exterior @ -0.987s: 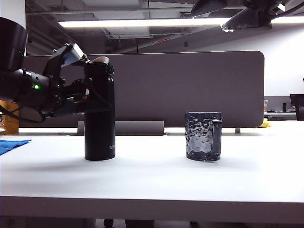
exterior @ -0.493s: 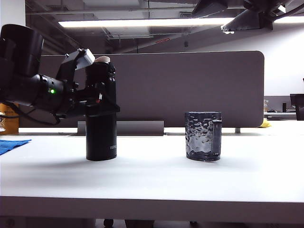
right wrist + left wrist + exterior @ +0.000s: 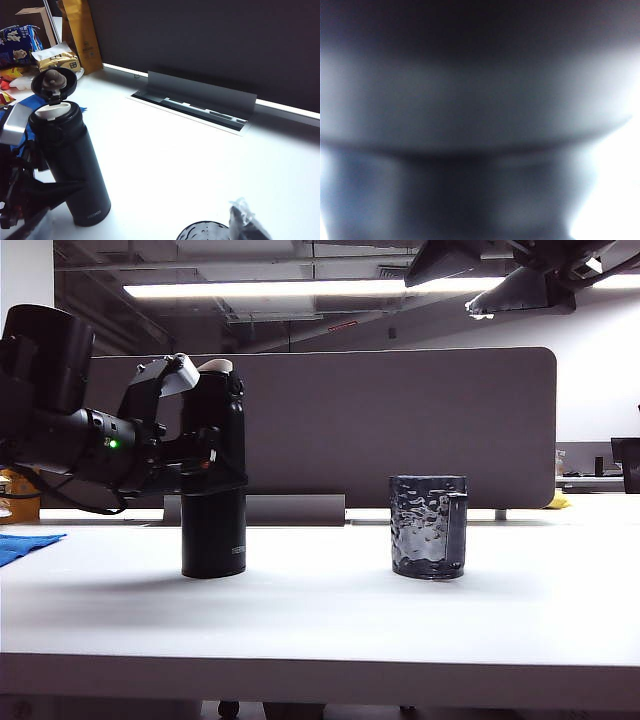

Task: Pick up the black thermos, pour some water into the cup, then place the black thermos back on the table.

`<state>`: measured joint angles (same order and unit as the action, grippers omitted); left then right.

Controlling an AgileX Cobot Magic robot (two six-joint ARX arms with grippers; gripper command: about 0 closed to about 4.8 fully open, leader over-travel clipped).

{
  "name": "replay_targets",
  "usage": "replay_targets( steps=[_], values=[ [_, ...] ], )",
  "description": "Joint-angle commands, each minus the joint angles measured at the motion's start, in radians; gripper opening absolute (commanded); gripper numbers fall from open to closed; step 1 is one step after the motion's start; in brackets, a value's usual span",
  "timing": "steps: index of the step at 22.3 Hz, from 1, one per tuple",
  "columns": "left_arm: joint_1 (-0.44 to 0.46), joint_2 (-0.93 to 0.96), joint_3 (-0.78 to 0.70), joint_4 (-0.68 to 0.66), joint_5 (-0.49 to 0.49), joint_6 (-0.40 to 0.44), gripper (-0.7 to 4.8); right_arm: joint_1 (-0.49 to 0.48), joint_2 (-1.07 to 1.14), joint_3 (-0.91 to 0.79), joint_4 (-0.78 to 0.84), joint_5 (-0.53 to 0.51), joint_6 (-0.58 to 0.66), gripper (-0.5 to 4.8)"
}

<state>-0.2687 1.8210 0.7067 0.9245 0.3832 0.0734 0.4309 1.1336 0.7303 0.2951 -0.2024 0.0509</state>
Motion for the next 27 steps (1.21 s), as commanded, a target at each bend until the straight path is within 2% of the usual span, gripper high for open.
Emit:
replay_targets(
  steps=[1, 2, 5, 6, 8, 9, 11, 13, 14, 17, 18, 19, 20, 21, 22, 25, 27],
  values=[
    [0.0, -0.002, 0.004, 0.016, -0.003, -0.002, 1.0, 0.001, -0.002, 0.003, -0.011, -0.001, -0.003, 4.79],
    [0.0, -0.002, 0.004, 0.016, -0.002, -0.002, 0.78, 0.001, -0.002, 0.003, -0.01, 0.0, -0.003, 4.79],
    [0.0, -0.002, 0.014, 0.028, -0.003, 0.006, 0.73, 0.001, -0.003, 0.004, -0.014, 0.011, -0.063, 4.79],
    [-0.006, -0.003, 0.043, 0.027, -0.001, 0.005, -0.11, 0.001, -0.005, 0.005, -0.031, 0.019, -0.058, 4.79],
    [-0.024, -0.003, 0.12, 0.007, -0.003, 0.007, -0.05, 0.001, -0.009, 0.01, -0.084, 0.02, -0.048, 4.79],
    [-0.037, -0.003, 0.181, -0.045, -0.003, 0.04, -0.05, 0.001, -0.014, 0.01, -0.098, 0.025, -0.048, 4.79],
    [-0.068, -0.002, 0.33, -0.23, -0.018, 0.193, -0.05, -0.001, -0.022, 0.01, -0.101, 0.03, -0.05, 4.79],
    [-0.115, 0.002, 0.465, -0.425, -0.122, 0.412, -0.05, -0.002, -0.025, 0.01, -0.109, 0.074, -0.082, 4.79],
    [-0.142, 0.01, 0.515, -0.468, -0.169, 0.532, -0.06, -0.002, -0.025, 0.01, -0.12, 0.105, -0.085, 4.79],
    [-0.239, 0.121, 0.671, -0.482, -0.372, 0.769, -0.05, -0.002, -0.024, 0.01, -0.205, 0.153, -0.096, 4.79],
    [-0.25, 0.156, 0.702, -0.483, -0.405, 0.838, -0.05, -0.002, -0.024, 0.01, -0.247, 0.168, -0.114, 4.79],
    [-0.252, 0.181, 0.718, -0.481, -0.406, 0.891, -0.05, -0.002, -0.024, 0.01, -0.285, 0.184, -0.116, 3.78],
    [-0.252, 0.197, 0.727, -0.48, -0.406, 0.932, -0.05, -0.002, -0.024, 0.009, -0.315, 0.185, -0.116, 1.55],
    [-0.252, 0.202, 0.725, -0.477, -0.406, 0.973, -0.05, -0.002, -0.023, 0.008, -0.326, 0.185, -0.116, -0.18],
    [-0.252, 0.202, 0.725, -0.482, -0.406, 1.008, -0.05, -0.002, -0.017, 0.008, -0.325, 0.185, -0.116, -0.02],
    [-0.252, 0.203, 0.725, -0.47, -0.376, 1.084, -0.05, -0.002, 0.045, 0.008, -0.321, 0.172, -0.106, -0.02],
    [-0.252, 0.203, 0.725, -0.476, -0.375, 1.186, -0.05, -0.002, 0.083, 0.008, -0.321, 0.132, -0.106, -0.02]
  ],
)
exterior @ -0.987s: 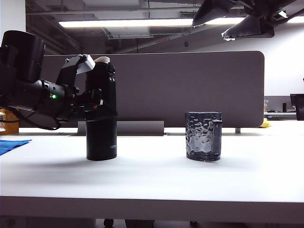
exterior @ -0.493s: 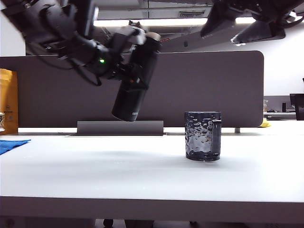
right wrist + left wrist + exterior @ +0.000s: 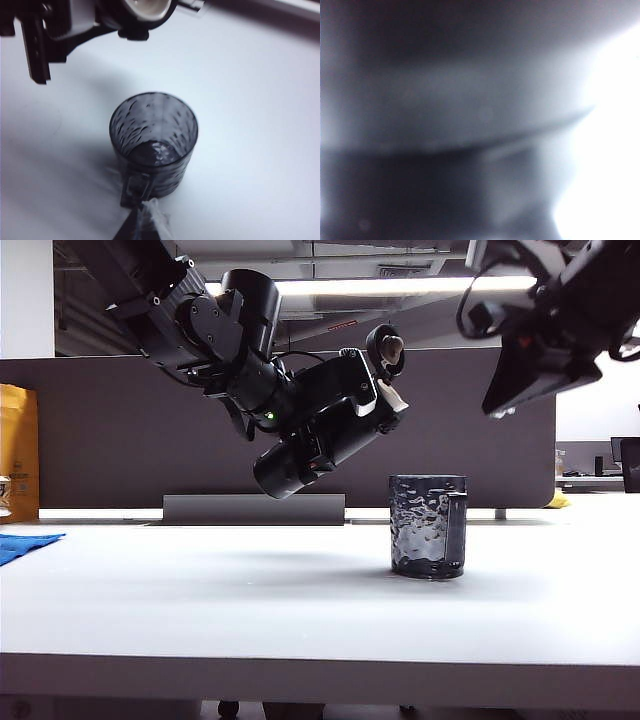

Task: Pick up the black thermos, pour some water into the cup, then place the black thermos back on the table.

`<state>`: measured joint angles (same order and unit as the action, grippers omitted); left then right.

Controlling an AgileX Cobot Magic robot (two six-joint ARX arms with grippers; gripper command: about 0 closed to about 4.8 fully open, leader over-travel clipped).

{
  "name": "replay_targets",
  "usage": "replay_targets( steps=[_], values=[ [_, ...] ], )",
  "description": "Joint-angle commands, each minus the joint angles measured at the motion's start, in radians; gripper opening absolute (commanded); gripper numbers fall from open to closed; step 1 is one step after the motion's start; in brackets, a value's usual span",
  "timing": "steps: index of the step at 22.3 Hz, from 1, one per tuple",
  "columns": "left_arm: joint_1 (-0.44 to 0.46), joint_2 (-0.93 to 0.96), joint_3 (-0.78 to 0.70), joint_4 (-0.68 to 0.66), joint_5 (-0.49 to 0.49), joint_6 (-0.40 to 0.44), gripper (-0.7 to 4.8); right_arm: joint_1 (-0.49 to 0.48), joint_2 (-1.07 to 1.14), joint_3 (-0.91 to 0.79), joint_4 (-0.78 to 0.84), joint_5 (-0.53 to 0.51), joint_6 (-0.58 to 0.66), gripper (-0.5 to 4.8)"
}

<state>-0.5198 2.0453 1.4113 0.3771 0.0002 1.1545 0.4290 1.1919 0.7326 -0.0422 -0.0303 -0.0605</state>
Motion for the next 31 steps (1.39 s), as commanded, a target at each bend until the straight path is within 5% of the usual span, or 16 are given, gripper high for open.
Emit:
replay_targets(
  steps=[1, 5, 8, 13, 31],
  values=[
    [-0.001, -0.021, 0.021, 0.073, 0.008, 0.145, -0.05, 0.0, 0.035, 0.005, 0.016, -0.039, 0.006, -0.02],
    [-0.001, -0.017, 0.022, 0.12, 0.067, 0.343, -0.05, 0.0, 0.039, 0.005, 0.021, -0.04, 0.004, -0.02],
    [-0.001, -0.017, 0.023, 0.189, 0.137, 0.387, -0.05, 0.0, 0.039, 0.005, 0.026, -0.04, 0.002, -0.02],
    [-0.001, -0.01, 0.023, 0.208, 0.161, 0.604, -0.05, 0.0, 0.039, 0.005, 0.035, -0.096, 0.008, -0.02],
    [-0.001, 0.008, 0.022, 0.343, 0.12, 0.772, -0.05, 0.0, 0.039, 0.005, -0.029, -0.128, 0.008, -0.02]
  ],
)
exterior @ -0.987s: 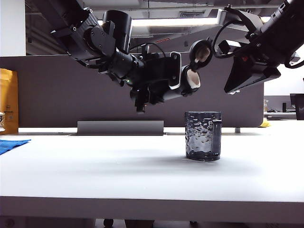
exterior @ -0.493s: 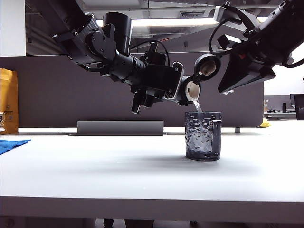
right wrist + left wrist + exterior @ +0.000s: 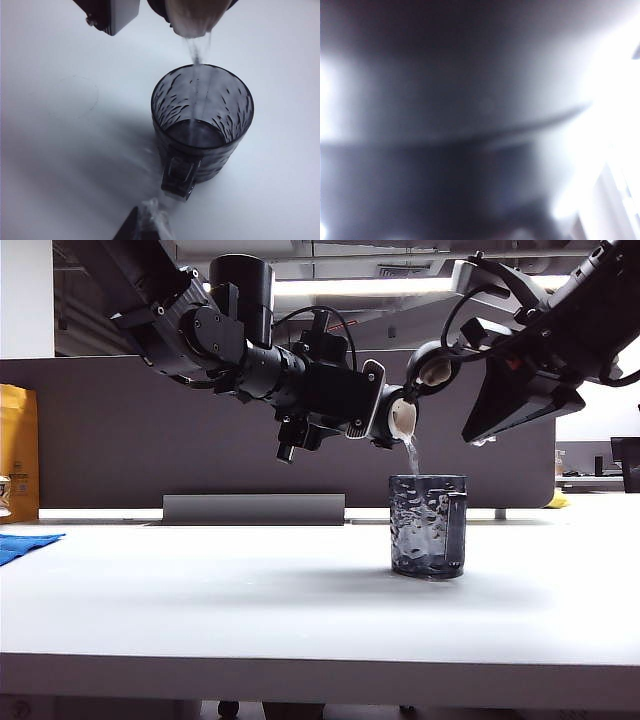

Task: Pick up the black thermos, pour some water into the cup, then place the black thermos back on the table.

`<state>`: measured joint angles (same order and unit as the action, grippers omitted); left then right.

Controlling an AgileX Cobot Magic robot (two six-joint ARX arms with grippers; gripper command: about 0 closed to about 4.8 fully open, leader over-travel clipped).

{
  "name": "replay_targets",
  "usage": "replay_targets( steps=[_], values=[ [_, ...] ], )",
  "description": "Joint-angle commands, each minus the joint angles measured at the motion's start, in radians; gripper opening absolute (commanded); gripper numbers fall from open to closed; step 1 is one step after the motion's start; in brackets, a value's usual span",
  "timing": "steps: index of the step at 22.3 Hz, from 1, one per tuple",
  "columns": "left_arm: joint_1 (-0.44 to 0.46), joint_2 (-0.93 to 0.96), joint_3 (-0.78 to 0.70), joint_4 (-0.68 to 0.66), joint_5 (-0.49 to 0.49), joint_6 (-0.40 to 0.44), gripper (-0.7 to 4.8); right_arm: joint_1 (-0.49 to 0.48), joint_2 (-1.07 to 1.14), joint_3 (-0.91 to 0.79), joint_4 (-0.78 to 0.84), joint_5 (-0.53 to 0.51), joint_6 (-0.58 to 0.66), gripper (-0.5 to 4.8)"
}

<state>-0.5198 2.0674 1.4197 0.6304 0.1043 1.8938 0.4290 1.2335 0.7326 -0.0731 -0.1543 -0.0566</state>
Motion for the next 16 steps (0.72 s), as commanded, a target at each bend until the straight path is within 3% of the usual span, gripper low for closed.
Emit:
replay_targets(
  steps=[1, 8, 16],
  values=[
    [-0.001, -0.014, 0.014, 0.095, 0.016, 0.033, -0.05, 0.0, -0.003, 0.005, -0.007, -0.001, 0.004, -0.02],
    [-0.001, -0.015, 0.014, 0.113, 0.016, 0.033, -0.05, 0.0, -0.003, 0.005, -0.049, 0.006, 0.004, -0.02],
    [-0.001, -0.015, 0.014, 0.119, 0.031, 0.032, -0.05, 0.0, -0.002, 0.005, 0.028, 0.006, 0.003, -0.02]
  ],
)
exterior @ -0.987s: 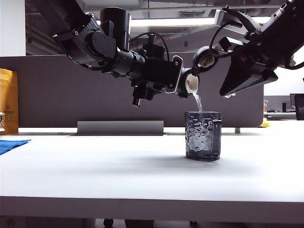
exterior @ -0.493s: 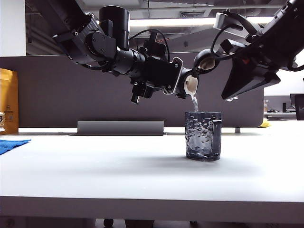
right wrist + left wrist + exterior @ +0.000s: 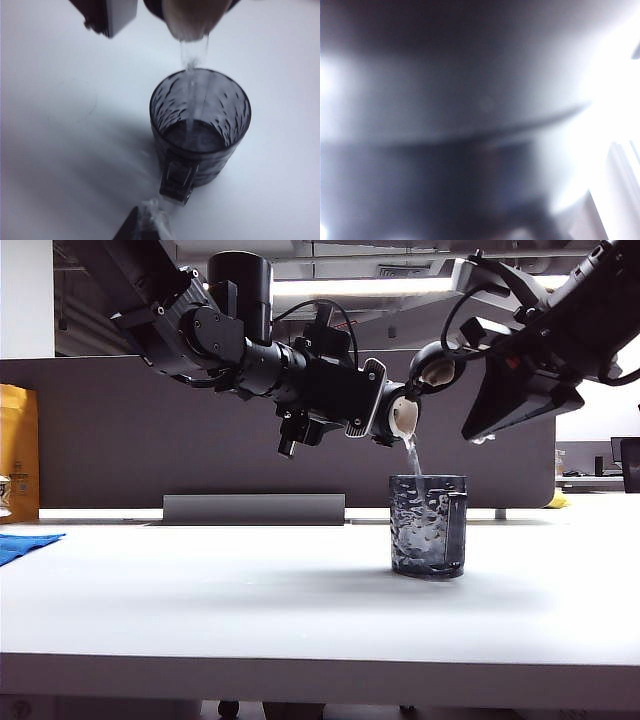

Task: Pick up the black thermos, pour some water into the cup, then place the black thermos back on the table.

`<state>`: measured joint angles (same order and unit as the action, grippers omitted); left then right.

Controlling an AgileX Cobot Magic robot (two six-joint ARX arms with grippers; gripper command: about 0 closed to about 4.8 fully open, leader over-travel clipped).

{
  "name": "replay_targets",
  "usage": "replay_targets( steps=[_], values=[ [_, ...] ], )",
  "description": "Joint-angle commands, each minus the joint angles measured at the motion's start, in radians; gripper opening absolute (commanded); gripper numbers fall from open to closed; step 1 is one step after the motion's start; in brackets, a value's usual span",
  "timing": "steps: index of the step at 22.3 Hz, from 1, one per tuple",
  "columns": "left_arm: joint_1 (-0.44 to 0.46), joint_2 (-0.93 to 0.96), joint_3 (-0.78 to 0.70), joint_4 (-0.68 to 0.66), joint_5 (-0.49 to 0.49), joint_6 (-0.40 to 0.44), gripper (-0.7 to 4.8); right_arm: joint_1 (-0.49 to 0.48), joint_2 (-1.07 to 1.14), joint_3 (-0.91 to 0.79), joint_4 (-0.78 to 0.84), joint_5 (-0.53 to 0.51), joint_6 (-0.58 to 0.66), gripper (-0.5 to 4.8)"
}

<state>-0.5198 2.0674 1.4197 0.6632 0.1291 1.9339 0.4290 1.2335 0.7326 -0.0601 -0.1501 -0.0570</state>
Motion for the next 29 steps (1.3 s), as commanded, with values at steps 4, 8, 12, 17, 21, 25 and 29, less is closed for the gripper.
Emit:
replay_targets(
  steps=[4, 8, 12, 17, 21, 25, 29],
  values=[
    [-0.003, -0.015, 0.014, 0.086, 0.006, -0.008, -0.05, 0.0, -0.002, 0.005, 0.012, 0.002, -0.001, -0.02],
    [-0.003, -0.015, 0.014, 0.081, 0.003, -0.161, -0.05, 0.0, -0.002, 0.005, 0.011, 0.002, 0.0, -0.02],
    [-0.003, -0.015, 0.011, 0.035, -0.052, -0.316, -0.05, 0.0, -0.004, 0.005, 0.003, -0.003, 0.0, -0.02],
    [-0.003, -0.015, 0.011, -0.058, -0.066, -0.654, -0.05, 0.0, -0.089, 0.007, 0.02, 0.047, -0.003, -0.02],
    [-0.003, -0.028, 0.012, -0.138, -0.251, -1.191, -0.05, -0.022, -0.18, 0.007, 0.019, 0.043, -0.003, -0.02],
    [0.025, -0.129, -0.007, -0.374, -0.134, -1.69, -0.05, -0.022, -0.256, 0.007, 0.021, 0.043, -0.002, -0.02],
    [0.126, -0.362, -0.305, -0.166, -0.027, -1.844, -0.05, -0.022, -0.279, 0.007, 0.023, 0.018, 0.004, -0.02]
  ],
)
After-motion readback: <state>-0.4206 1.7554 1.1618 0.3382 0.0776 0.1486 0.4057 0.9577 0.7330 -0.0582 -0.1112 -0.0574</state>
